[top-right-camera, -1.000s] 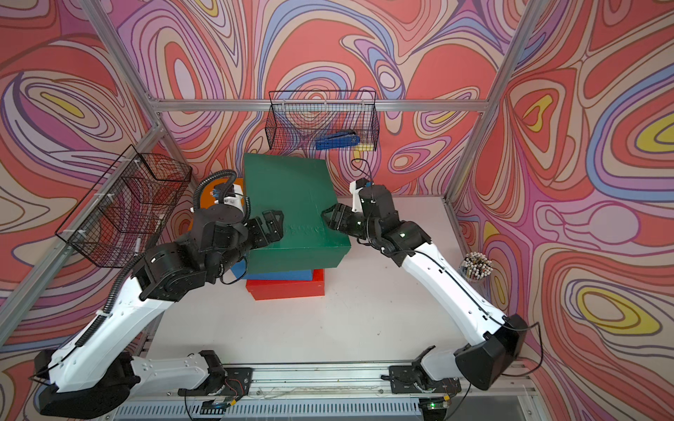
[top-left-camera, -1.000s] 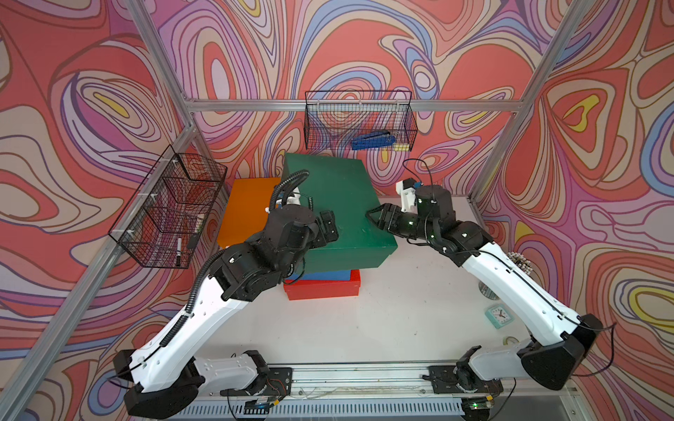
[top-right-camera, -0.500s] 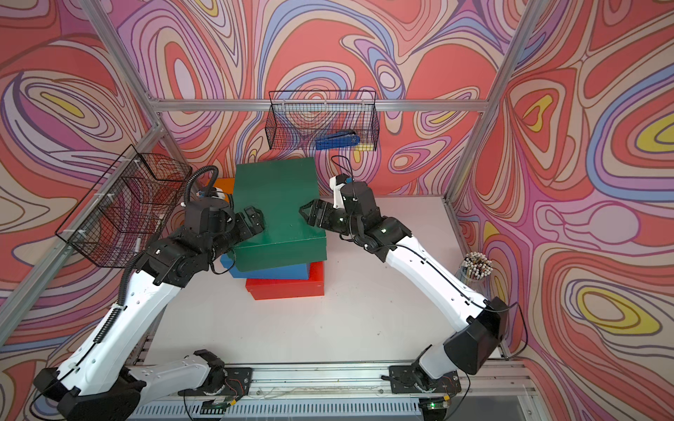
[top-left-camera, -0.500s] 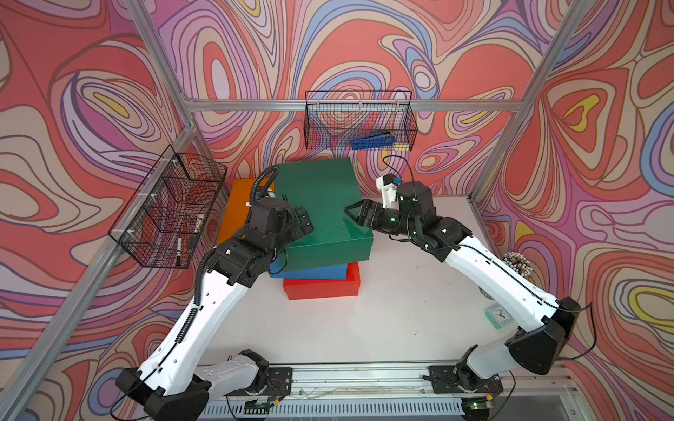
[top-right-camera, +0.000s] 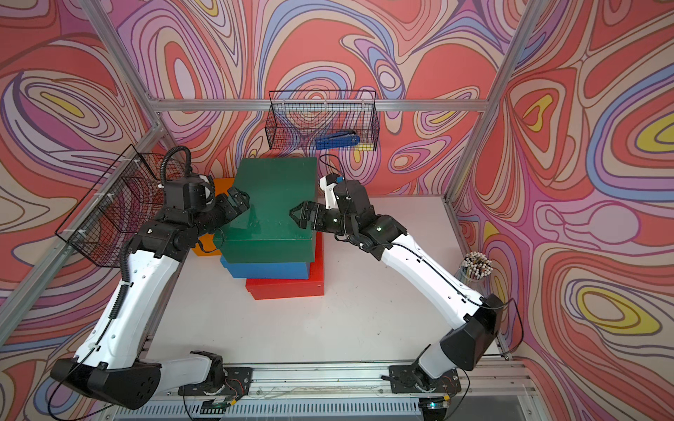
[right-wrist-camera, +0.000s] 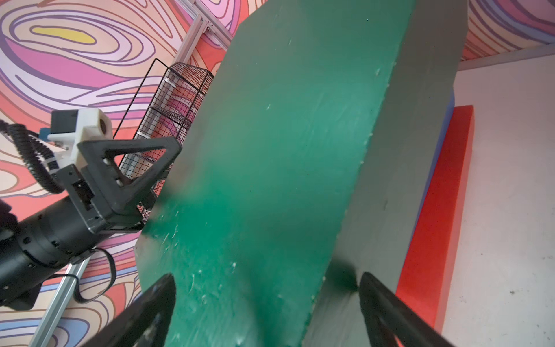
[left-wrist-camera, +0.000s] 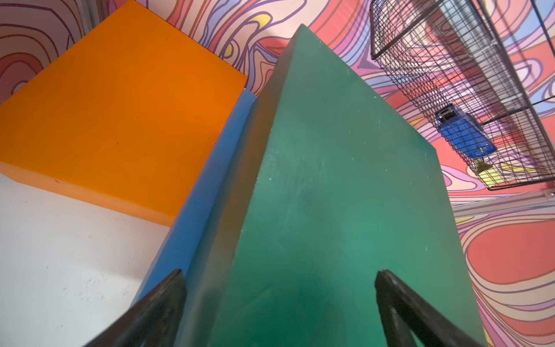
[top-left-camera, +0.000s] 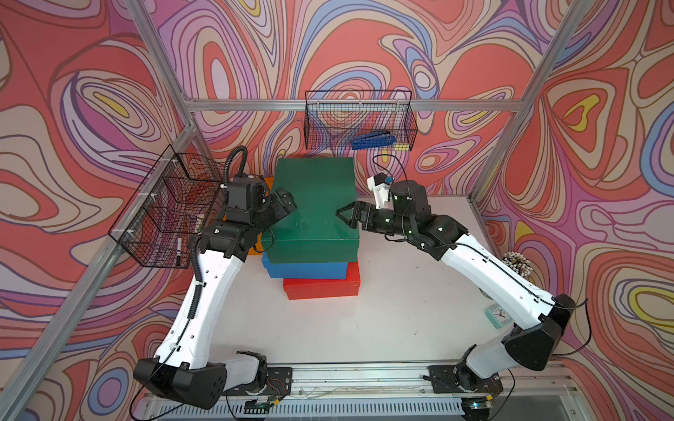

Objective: Stack the shoeboxes
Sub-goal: Place the shoebox at the shoebox, then adjust the shoeboxes in the shoebox.

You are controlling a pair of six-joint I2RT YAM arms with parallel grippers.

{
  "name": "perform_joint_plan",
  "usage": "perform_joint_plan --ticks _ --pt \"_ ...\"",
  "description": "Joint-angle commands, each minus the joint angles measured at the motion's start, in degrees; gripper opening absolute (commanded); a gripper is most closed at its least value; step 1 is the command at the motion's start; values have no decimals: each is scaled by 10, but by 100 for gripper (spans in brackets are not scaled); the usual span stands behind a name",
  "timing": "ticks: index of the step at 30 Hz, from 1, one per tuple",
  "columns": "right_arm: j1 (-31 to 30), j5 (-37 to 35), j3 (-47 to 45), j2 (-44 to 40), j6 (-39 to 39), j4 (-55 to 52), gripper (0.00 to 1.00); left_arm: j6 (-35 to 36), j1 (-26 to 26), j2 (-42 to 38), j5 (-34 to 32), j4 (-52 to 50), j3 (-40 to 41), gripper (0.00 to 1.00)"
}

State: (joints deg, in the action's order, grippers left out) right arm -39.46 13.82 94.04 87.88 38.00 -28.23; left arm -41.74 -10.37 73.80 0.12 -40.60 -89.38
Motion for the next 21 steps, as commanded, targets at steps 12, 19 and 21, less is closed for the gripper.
perform_joint_plan --ticks 12,19,21 --pt "104 -43 -60 -80 -59 -40 97 -1 106 -51 -25 -45 37 100" --pt "162 33 -117 -45 -38 -17 62 -40 151 -45 34 -14 133 55" --pt "162 66 -120 -18 -30 -11 39 -46 151 -30 57 2 160 47"
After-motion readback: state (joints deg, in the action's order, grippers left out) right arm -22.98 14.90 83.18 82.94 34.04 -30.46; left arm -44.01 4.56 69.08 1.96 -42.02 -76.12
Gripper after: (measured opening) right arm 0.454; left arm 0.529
